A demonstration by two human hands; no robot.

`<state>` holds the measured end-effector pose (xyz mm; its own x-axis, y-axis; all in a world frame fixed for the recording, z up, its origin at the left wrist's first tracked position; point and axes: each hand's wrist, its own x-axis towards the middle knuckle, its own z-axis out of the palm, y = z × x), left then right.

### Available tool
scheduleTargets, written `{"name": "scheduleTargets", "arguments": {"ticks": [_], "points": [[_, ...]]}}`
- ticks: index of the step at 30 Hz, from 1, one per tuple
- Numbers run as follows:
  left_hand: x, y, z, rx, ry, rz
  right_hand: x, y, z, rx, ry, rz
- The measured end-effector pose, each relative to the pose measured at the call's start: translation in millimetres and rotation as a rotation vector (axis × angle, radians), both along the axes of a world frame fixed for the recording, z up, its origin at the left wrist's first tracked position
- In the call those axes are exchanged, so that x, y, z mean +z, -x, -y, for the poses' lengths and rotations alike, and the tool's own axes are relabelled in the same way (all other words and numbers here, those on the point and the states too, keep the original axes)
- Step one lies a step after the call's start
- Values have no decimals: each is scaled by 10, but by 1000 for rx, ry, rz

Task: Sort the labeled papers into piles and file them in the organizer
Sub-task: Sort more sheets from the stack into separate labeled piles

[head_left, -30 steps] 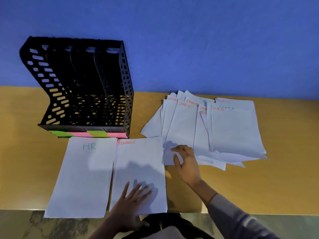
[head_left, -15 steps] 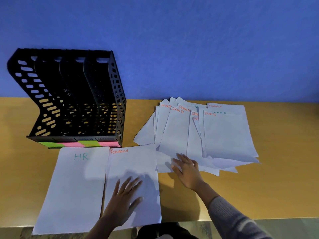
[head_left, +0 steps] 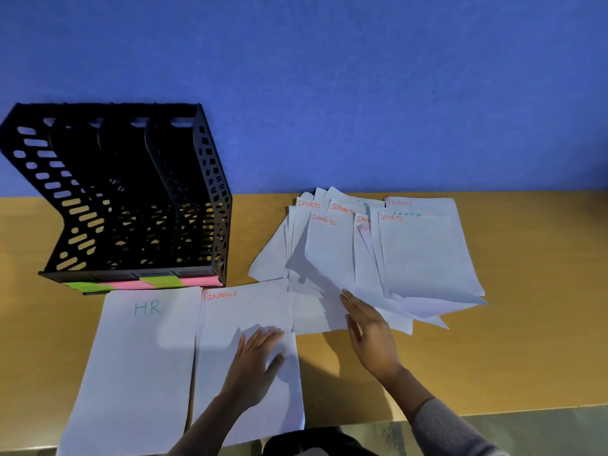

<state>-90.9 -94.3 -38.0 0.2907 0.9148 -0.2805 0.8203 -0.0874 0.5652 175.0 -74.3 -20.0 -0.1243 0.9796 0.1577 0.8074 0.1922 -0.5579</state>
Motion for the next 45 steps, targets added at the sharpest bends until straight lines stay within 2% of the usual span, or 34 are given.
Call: {"name": "scheduleTargets", "arguments": {"ticks": [3, 6, 9, 11, 13, 14, 16, 18, 20, 23, 26, 30, 33, 36, 40, 45], "points": [[-5, -82, -34, 24, 8, -30, 114, -8, 61, 41, -82, -24], [84, -135, -88, 133, 69, 158, 207, 49, 137, 158, -138, -16], [226, -153, -160, 441, 264, 460, 237, 172, 253, 333, -185, -6], [310, -127, -176, 639, 383, 784, 229, 265, 357, 463, -226, 54], [403, -86, -205, 698, 535, 1091, 186, 316, 456, 557, -244, 74], [436, -72, -237, 739, 590, 1125, 161, 332, 500, 588, -228, 70], [467, -52, -289, 789, 561, 1058, 114, 334, 579, 650, -203, 106], [444, -31, -287, 719, 456, 913, 109, 326, 633, 674, -169, 118], [350, 0, -261, 635, 424, 793, 134, 282, 666, 638, -97, 23], [219, 74, -242, 648, 415, 754, 224, 132, 611, 512, 25, -172], [209, 64, -199, 691, 443, 776, 301, -99, 402, 230, 53, -263], [248, 15, -161, 647, 384, 743, 243, -405, -14, -68, 11, -64], [275, -8, -185, 635, 381, 728, 77, -617, -262, -52, 92, 180], [321, -37, -193, 612, 387, 707, -53, -693, -335, 12, 209, 331], [331, -70, -184, 593, 388, 681, -142, -614, -325, 102, 198, 436], [333, -84, -176, 620, 425, 706, -151, -470, -342, 28, 153, 455]]}}
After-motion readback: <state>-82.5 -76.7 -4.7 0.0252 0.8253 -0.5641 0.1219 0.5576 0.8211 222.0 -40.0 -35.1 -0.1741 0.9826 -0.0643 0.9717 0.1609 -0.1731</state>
